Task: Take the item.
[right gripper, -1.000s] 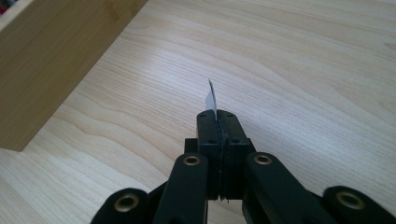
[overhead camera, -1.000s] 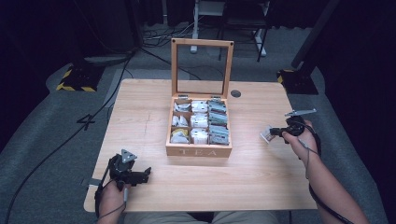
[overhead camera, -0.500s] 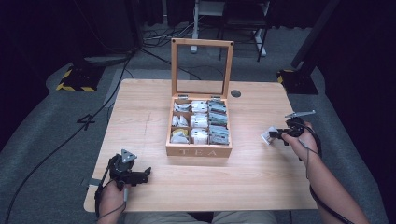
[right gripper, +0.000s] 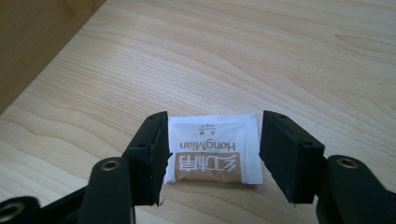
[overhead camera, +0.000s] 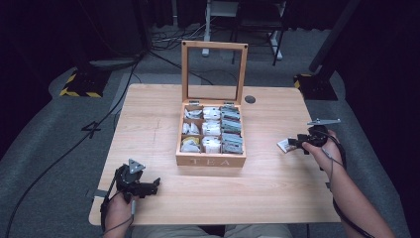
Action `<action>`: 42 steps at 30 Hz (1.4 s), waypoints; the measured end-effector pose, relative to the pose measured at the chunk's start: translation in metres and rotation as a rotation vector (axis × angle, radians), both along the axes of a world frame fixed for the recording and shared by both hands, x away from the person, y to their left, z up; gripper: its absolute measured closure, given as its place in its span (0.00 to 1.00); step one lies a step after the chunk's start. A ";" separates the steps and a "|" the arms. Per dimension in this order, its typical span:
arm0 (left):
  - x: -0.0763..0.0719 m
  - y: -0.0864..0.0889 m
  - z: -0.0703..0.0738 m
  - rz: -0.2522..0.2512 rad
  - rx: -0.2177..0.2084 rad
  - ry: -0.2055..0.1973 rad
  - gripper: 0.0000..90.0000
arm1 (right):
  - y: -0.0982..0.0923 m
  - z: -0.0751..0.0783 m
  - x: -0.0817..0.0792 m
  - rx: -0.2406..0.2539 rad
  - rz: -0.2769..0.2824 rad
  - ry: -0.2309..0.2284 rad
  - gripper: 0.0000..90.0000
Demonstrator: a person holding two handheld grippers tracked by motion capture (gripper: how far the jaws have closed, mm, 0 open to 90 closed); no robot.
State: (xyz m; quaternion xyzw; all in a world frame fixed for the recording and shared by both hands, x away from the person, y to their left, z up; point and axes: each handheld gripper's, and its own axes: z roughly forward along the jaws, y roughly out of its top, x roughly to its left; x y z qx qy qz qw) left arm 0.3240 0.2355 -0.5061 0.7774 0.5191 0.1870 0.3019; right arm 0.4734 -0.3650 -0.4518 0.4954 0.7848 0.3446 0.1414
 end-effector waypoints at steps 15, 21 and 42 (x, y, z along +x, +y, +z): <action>0.000 0.000 0.000 -0.002 0.000 0.001 0.00 | 0.014 0.033 -0.048 0.071 0.115 -0.101 0.48; 0.000 0.000 0.000 -0.003 -0.002 0.002 0.00 | 0.021 0.042 -0.075 0.102 0.174 -0.139 0.47; 0.002 0.000 0.000 -0.007 0.000 0.001 0.00 | 0.049 0.013 -0.136 0.094 0.317 -0.135 0.44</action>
